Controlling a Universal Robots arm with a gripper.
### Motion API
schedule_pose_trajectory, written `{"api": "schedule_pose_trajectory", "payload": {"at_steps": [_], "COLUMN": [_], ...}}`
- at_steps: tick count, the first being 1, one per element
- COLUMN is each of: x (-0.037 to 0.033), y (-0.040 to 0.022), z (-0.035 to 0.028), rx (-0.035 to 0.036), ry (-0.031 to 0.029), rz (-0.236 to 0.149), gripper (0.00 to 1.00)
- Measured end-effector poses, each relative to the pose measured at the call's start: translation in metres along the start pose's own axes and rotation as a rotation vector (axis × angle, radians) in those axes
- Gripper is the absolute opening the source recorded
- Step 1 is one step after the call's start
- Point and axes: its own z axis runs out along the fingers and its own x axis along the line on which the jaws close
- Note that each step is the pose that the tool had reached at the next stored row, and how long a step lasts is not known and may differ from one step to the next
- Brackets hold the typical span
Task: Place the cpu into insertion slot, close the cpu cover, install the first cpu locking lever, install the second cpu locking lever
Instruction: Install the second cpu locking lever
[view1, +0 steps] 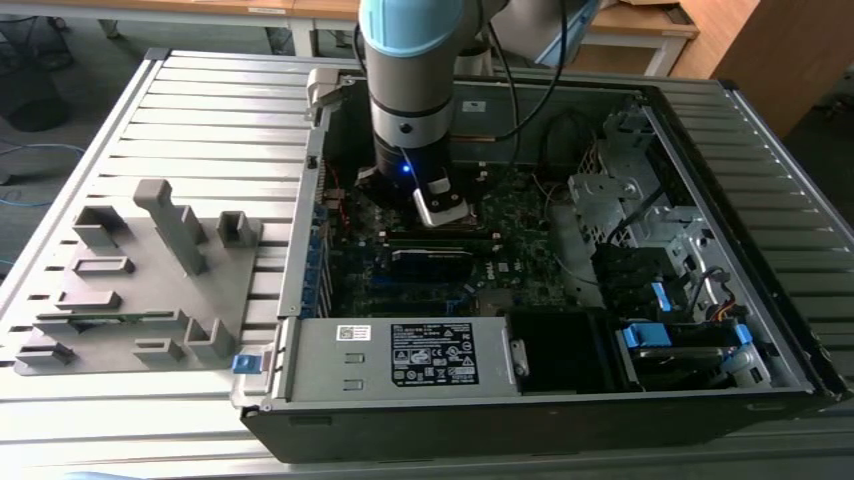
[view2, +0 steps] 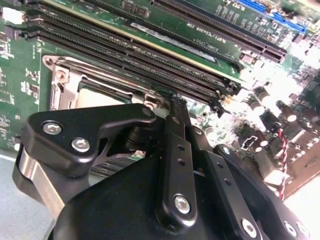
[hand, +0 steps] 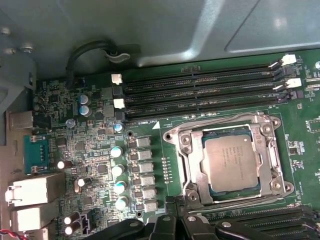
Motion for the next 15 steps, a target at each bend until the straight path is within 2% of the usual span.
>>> {"api": "schedule_pose_trajectory", "payload": {"at_steps": [4,9,13,15], "x": [0.0002,0.0003,0.0003,0.0002], "y": [-0.0001,-0.0001,0.0,0.0003], "z": [0.0,0.0001,-0.0006,-0.0032], "rx": [0.003,0.0147,0.0153,0.0148], "ry": [-0.0004,-0.0021,-0.002,-0.0023], "rz": [0.0,-0.001,-0.001,-0.001], "gripper": [0.1,0.1,0.1,0.1]}}
